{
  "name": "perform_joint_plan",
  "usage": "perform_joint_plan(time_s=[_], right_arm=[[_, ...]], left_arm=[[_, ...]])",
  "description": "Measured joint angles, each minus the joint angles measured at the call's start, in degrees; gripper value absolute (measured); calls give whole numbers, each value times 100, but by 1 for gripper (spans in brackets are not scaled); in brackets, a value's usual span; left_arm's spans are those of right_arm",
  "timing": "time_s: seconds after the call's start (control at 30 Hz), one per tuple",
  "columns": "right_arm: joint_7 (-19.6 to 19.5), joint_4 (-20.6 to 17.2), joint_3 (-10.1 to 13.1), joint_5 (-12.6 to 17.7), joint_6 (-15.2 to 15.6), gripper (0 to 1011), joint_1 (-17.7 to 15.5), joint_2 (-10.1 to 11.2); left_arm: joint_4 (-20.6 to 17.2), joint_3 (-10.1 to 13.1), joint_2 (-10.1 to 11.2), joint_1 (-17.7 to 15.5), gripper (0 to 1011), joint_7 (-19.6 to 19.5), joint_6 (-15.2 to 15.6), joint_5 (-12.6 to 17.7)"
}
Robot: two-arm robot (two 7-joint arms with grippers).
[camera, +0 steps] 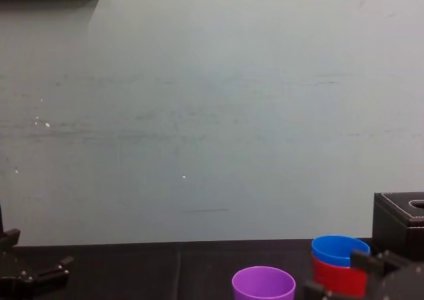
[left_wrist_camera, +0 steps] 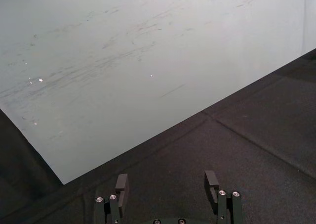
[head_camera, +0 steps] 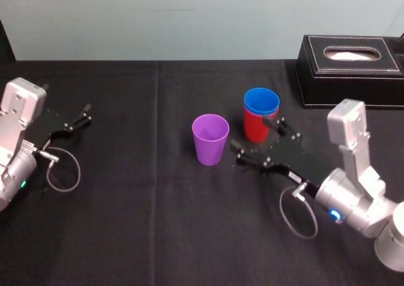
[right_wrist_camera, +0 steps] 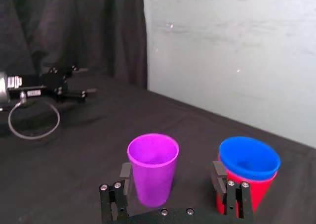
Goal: Stack the three plastic cups sequentially using one hand.
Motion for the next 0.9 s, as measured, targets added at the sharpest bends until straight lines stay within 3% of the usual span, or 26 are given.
perform_joint_plan(time_s=[0.43,0.9], right_arm=[[-20,463,-310,-336,-180,1003,53,-204],[-367,965,-422,-694,-330,1003,345,-740]], left_arm=[[0,0,0,0,1005,0,0,0],[0,0,0,0,1005,0,0,0]])
